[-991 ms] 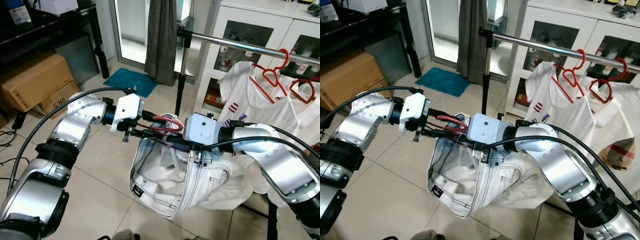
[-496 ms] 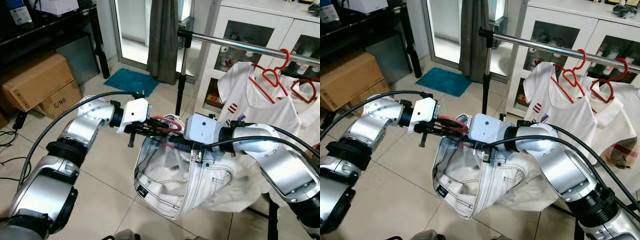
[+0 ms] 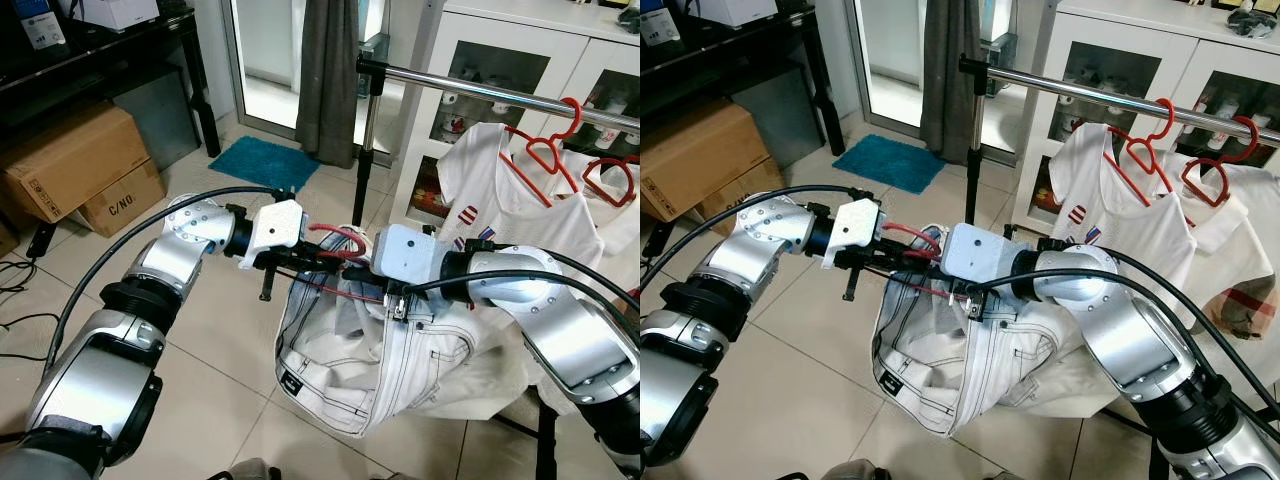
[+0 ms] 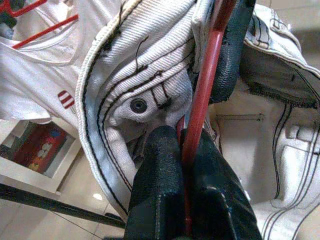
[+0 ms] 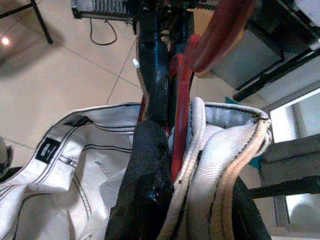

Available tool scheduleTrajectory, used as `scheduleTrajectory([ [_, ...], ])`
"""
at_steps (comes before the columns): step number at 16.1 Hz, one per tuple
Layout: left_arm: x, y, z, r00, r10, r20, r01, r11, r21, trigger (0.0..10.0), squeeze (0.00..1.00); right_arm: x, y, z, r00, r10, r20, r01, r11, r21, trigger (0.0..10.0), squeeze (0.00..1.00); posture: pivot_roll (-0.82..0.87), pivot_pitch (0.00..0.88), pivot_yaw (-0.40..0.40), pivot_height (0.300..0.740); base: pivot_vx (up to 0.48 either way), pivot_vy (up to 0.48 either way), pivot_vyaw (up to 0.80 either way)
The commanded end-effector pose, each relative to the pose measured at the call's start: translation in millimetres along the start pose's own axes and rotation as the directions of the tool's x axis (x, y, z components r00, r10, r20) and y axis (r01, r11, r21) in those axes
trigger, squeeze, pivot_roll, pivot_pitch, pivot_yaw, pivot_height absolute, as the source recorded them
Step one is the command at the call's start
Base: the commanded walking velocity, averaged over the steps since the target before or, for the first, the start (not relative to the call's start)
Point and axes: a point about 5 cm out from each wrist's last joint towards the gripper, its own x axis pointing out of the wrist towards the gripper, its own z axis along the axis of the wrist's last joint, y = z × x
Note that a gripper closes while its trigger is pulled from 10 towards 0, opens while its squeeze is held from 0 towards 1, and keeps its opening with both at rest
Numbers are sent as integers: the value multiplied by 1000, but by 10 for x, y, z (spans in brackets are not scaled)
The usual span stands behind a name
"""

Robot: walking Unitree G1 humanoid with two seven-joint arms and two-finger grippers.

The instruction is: Hang hanger

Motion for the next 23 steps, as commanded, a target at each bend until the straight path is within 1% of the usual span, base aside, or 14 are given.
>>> scheduleTrajectory([
  [1, -52, 54, 36, 996, 74, 48, -73, 997, -21, 0, 0, -10, -22, 259, 993, 10, 114, 0, 997, -83, 10000, 0, -60, 0, 21, 740, 0, 0, 0],
  [2, -71, 63, 33, 993, 101, 58, -99, 995, -29, 0, 0, -9, -29, 279, 990, 4, 144, 2, 999, -45, 10000, 0, -60, 0, 21, 740, 0, 0, 0],
  [3, -79, 66, 31, 992, 113, 62, -111, 993, -34, 0, 0, -13, -36, 286, 988, -2, 155, 7, 1000, -31, 10000, 337, -60, 0, 21, 740, 0, 0, 0],
  [4, -102, 64, 25, 988, 137, 75, -134, 990, -45, 0, 0, -25, -43, 291, 986, -14, 166, 16, 1000, -10, 10000, 1000, -58, 0, 21, 740, 0, 0, 0],
  [6, -148, 42, 3, 979, 183, 86, -178, 982, -62, 0, 0, -62, -26, 264, 986, -18, 164, 16, 1000, 9, 10000, 1000, -57, 0, 20, 740, 0, 0, 0],
  [8, -158, 17, -2, 971, 217, 98, -210, 975, -73, 0, 0, -83, 2, 246, 986, -15, 164, 12, 1000, 20, 10000, 1000, -57, 0, 20, 740, 0, 0, 0],
  [10, -142, 1, -1, 960, 259, 106, -251, 964, -82, 0, 0, -97, 18, 230, 986, -20, 164, 14, 999, 33, 10000, 1000, -57, 0, 20, 740, 0, 0, 0],
  [14, -110, -20, -11, 942, 323, 94, -317, 945, -73, 0, 0, -117, 31, 239, 986, -12, 165, 8, 1000, 20, 10000, 1000, -57, 0, 18, 740, 0, 0, 0],
  [15, -114, 6, -5, 930, 358, 81, -354, 933, -61, 0, 0, -120, 23, 220, 989, -23, 144, 21, 1000, 16, 10000, 1000, -57, 0, 18, 740, 0, 0, 0],
  [17, -139, 43, 13, 908, 414, 62, -413, 910, -37, 0, 0, -110, -29, 146, 992, -99, 78, 97, 995, 29, 10000, 1000, -58, 0, 20, 740, 0, 0, 0],
  [19, -150, 43, 18, 901, 431, 54, -430, 902, -25, 0, 0, -111, -66, 119, 988, -144, 52, 142, 989, 32, 10000, 1000, -59, 0, 21, 740, 0, 0, 0],
  [20, -151, 32, 23, 894, 444, 55, -444, 896, -20, 0, 0, -117, -101, 94, 982, -185, 30, 184, 982, 34, 10000, 1000, -61, 0, 22, 740, 0, 0, 0],
  [23, -133, 7, 52, 883, 462, 75, -463, 886, -7, 0, 0, -136, -146, 61, 972, -235, 7, 234, 971, 40, 10000, 1000, -61, 0, 20, 740, 0, 0, 0],
])
